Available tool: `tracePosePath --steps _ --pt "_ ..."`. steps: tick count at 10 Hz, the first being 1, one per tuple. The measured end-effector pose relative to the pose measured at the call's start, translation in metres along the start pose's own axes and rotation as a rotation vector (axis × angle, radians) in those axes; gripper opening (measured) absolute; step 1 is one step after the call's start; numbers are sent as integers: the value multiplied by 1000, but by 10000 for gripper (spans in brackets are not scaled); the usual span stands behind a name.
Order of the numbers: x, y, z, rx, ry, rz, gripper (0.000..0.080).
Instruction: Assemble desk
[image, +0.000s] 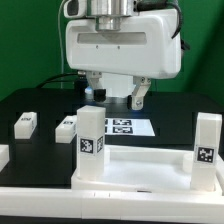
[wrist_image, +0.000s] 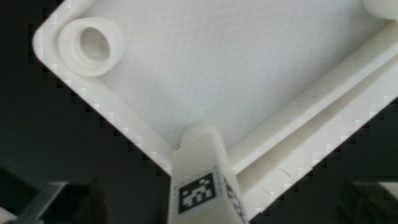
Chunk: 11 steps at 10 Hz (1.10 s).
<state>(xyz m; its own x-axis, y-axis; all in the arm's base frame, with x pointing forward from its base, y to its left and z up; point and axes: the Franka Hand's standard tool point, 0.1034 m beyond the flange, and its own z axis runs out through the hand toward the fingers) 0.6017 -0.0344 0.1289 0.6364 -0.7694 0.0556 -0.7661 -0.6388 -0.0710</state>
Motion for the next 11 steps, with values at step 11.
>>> tracePosePath --steps 11 --pt "-29 6 30 42 -42 748 649"
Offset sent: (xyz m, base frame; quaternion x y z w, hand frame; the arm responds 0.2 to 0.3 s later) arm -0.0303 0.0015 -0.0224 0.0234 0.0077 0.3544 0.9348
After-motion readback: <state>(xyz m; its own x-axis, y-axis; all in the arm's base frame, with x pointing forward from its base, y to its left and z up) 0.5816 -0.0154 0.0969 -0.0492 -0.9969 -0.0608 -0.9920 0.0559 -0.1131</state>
